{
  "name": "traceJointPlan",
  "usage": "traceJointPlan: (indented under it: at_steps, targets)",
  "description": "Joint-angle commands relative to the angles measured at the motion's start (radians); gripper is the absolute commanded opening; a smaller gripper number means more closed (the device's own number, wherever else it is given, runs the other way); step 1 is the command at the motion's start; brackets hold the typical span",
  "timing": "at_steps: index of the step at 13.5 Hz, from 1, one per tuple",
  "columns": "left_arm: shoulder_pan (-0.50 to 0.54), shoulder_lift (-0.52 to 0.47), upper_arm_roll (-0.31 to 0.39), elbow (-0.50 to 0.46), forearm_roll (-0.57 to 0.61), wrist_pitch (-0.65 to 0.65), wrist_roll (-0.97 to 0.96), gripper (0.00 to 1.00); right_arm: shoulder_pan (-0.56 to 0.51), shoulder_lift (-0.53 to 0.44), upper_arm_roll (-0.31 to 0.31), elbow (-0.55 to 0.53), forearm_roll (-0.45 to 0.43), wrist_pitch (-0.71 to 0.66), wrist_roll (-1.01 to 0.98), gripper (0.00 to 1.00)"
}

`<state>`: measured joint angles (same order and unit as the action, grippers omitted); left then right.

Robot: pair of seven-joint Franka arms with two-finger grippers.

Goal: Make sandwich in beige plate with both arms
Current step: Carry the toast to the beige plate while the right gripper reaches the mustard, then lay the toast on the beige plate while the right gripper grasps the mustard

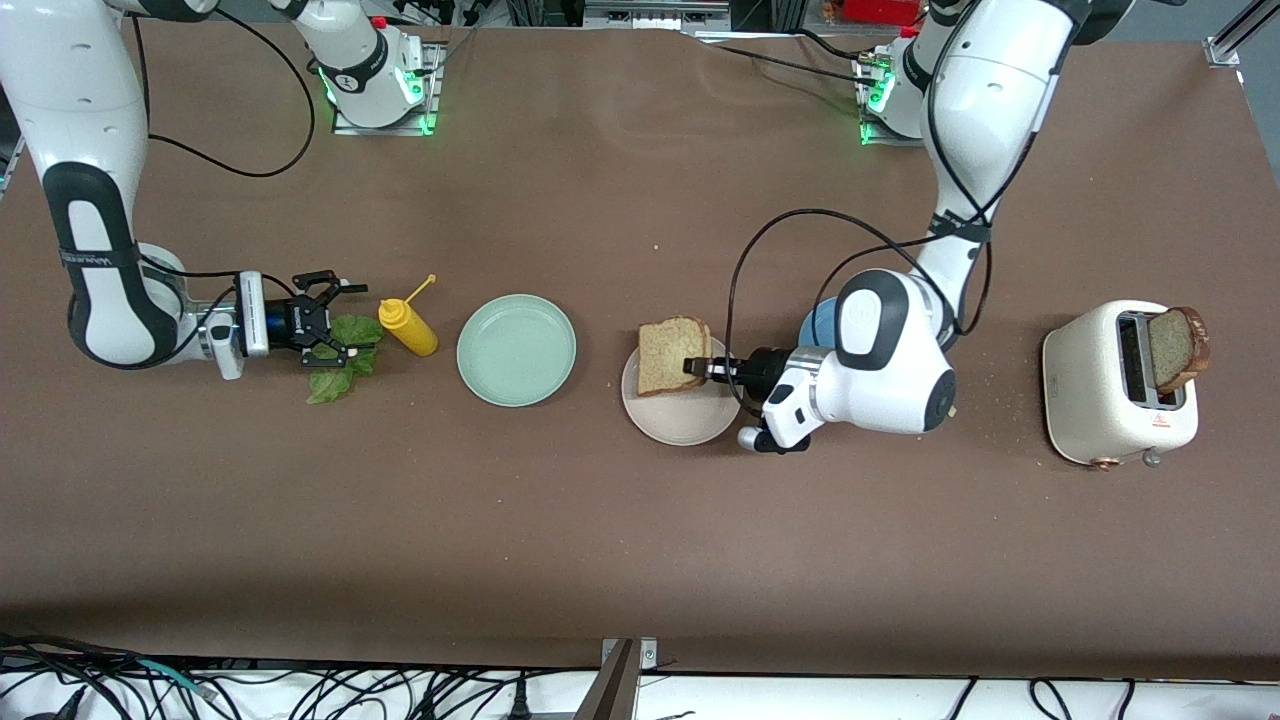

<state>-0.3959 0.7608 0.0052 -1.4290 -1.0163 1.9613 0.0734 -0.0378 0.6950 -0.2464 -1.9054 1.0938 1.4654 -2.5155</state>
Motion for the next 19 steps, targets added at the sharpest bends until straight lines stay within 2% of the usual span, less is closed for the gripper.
traceJointPlan:
  at_steps: [1, 7, 10, 11, 12, 13, 14, 15, 16, 17, 19]
  targets:
    - [-0.018, 0.044, 0.015, 0.038, -0.048, 0.033, 0.015, 0.0, -0.005, 0.017, 0.024, 0.019, 0.028, -0.045, -0.037, 1.0]
    - [-0.012, 0.06, 0.016, 0.027, -0.045, 0.033, 0.156, 0.0, 0.001, 0.044, 0.039, 0.023, 0.119, 0.013, -0.084, 1.0]
    - [-0.017, 0.078, 0.016, 0.022, -0.042, 0.034, 0.195, 0.0, 0.022, 0.05, 0.041, 0.019, 0.126, 0.004, -0.086, 0.99]
    - [-0.017, 0.08, 0.016, 0.022, -0.041, 0.033, 0.197, 0.05, 0.032, 0.054, 0.042, 0.017, 0.126, 0.003, -0.085, 0.99]
    - [-0.015, 0.081, 0.018, 0.022, -0.038, 0.033, 0.215, 0.39, 0.042, 0.06, 0.041, 0.016, 0.126, 0.003, -0.085, 0.97]
    - [-0.011, 0.087, 0.018, 0.021, -0.039, 0.033, 0.259, 0.66, 0.042, 0.061, 0.042, 0.017, 0.126, 0.003, -0.086, 0.82]
    - [-0.009, 0.089, 0.018, 0.019, -0.039, 0.033, 0.291, 0.81, 0.042, 0.061, 0.041, 0.02, 0.126, 0.001, -0.088, 0.54]
    - [-0.008, 0.089, 0.022, 0.016, -0.039, 0.033, 0.29, 0.91, 0.041, 0.061, 0.042, 0.023, 0.126, 0.001, -0.088, 0.22]
    - [-0.005, 0.087, 0.03, 0.003, -0.038, 0.03, 0.292, 0.97, 0.041, 0.06, 0.042, 0.023, 0.126, 0.0, -0.086, 0.06]
    - [0.014, 0.086, 0.033, -0.007, -0.033, 0.027, 0.292, 0.99, 0.039, 0.057, 0.041, 0.028, 0.126, -0.002, -0.079, 0.0]
    - [0.034, 0.077, 0.032, -0.008, 0.031, 0.022, 0.283, 0.99, 0.035, 0.051, 0.039, 0.034, 0.127, -0.028, -0.051, 0.0]
